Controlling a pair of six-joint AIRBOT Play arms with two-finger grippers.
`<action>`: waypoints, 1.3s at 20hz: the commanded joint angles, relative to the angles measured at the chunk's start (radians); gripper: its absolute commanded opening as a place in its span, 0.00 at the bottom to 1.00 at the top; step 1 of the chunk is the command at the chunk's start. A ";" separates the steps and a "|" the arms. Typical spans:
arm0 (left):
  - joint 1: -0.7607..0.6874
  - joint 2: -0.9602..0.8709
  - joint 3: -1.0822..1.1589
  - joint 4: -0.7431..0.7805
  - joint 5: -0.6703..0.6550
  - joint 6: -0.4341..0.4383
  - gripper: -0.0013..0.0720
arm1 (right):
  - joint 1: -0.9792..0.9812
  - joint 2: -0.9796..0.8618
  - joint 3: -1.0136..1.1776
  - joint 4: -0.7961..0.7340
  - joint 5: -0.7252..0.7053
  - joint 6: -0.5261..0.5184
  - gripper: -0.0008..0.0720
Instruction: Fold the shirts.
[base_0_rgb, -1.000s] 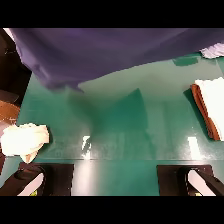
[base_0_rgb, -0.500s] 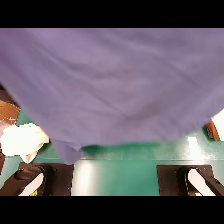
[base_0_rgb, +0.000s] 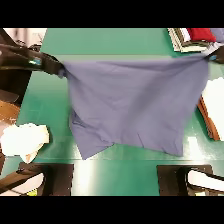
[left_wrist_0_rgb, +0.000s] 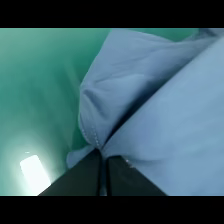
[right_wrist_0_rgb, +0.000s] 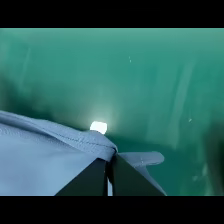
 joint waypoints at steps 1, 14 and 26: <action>0.000 -0.198 -0.060 0.004 0.256 0.031 0.05 | 0.066 -0.158 -0.069 -0.023 -0.189 0.048 0.03; 0.174 -0.231 0.061 -0.008 -0.008 -0.061 0.70 | 0.074 -0.286 0.093 0.037 0.031 0.014 0.49; 0.329 -0.101 -0.401 -0.178 -0.202 -0.057 0.71 | -0.003 0.245 -0.616 0.293 0.144 -0.038 0.77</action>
